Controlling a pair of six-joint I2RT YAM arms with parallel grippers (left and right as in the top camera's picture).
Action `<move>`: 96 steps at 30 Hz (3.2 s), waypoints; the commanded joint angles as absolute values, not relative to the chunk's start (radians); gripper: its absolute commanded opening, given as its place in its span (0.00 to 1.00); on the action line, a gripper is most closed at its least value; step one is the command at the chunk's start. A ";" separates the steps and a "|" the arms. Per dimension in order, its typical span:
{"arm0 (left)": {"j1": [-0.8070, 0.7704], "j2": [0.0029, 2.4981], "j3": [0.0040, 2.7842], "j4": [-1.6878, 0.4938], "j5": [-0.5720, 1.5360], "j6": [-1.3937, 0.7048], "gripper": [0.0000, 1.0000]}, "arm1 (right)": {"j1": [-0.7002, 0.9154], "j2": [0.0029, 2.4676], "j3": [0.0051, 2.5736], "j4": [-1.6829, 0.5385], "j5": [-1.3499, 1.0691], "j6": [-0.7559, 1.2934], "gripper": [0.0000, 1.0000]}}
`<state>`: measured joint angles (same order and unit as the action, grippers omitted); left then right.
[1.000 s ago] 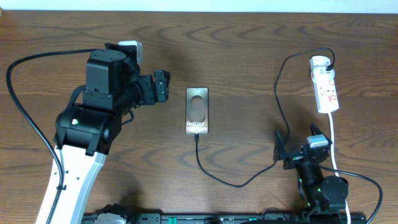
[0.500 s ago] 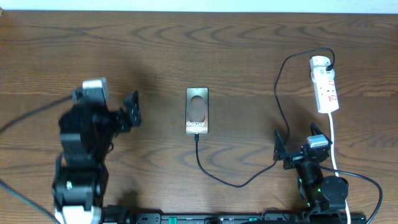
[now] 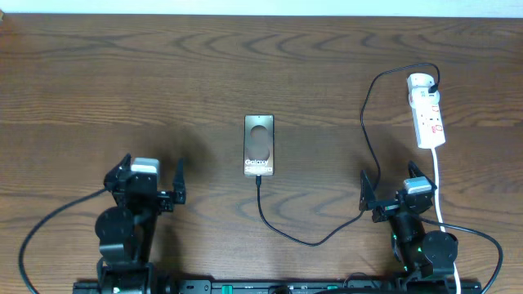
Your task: Plug charger to phone and switch on socket
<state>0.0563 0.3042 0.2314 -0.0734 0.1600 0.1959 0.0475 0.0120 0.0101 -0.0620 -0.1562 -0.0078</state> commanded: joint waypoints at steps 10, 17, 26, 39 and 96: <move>0.061 0.099 0.054 -0.067 0.167 0.278 0.98 | 0.054 0.006 0.006 -0.062 -0.148 -0.001 0.99; 0.060 0.028 0.021 -0.095 0.164 0.295 0.98 | 0.054 0.006 0.006 -0.062 -0.148 -0.001 0.99; 0.063 0.001 0.020 -0.095 0.145 0.295 0.98 | 0.054 0.006 0.006 -0.062 -0.148 -0.001 0.99; 0.064 0.004 0.021 -0.095 0.145 0.295 0.98 | 0.054 0.006 0.006 -0.062 -0.148 -0.001 0.99; 0.064 0.004 0.021 -0.095 0.145 0.295 0.98 | 0.054 0.006 0.006 -0.062 -0.148 -0.001 0.99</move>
<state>0.0574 0.0109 0.0486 -0.0818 0.1509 0.2890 0.0475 0.0120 0.0097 -0.0620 -0.1558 -0.0078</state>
